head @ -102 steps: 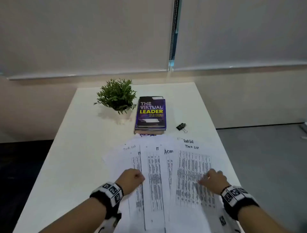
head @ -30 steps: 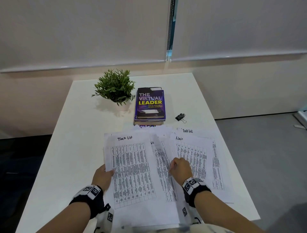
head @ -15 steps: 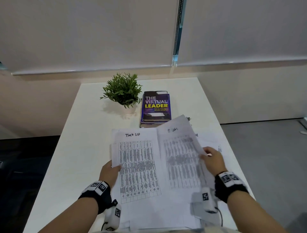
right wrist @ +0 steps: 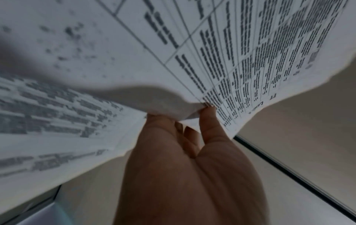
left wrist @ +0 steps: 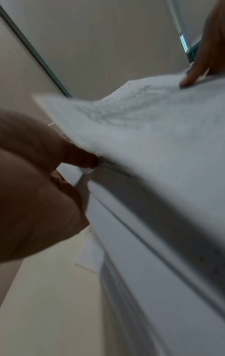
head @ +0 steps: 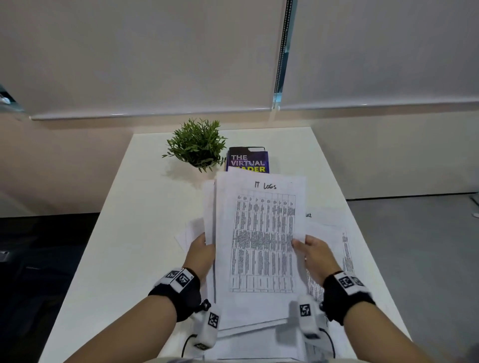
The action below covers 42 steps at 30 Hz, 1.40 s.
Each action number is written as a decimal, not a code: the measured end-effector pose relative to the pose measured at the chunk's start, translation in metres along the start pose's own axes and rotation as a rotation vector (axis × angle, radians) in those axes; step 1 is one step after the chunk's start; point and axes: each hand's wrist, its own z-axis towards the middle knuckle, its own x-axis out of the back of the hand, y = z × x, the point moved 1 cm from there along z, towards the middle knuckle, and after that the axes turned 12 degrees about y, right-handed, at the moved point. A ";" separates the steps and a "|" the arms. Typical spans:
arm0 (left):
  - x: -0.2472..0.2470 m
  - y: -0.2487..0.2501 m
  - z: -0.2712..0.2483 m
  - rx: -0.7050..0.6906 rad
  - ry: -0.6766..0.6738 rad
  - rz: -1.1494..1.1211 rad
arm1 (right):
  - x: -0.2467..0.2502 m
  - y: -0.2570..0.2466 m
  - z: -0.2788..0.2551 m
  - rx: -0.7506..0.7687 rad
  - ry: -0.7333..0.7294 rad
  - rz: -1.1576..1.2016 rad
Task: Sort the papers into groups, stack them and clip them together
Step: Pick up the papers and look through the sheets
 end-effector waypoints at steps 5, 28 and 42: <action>0.001 0.003 -0.007 0.055 -0.093 -0.158 | -0.017 0.007 -0.007 -0.028 -0.038 0.014; 0.079 -0.048 0.032 0.037 0.306 0.187 | -0.076 0.051 -0.003 0.199 -0.029 -0.967; 0.073 -0.050 0.037 0.043 0.267 0.213 | -0.038 0.058 -0.001 0.198 0.145 -0.665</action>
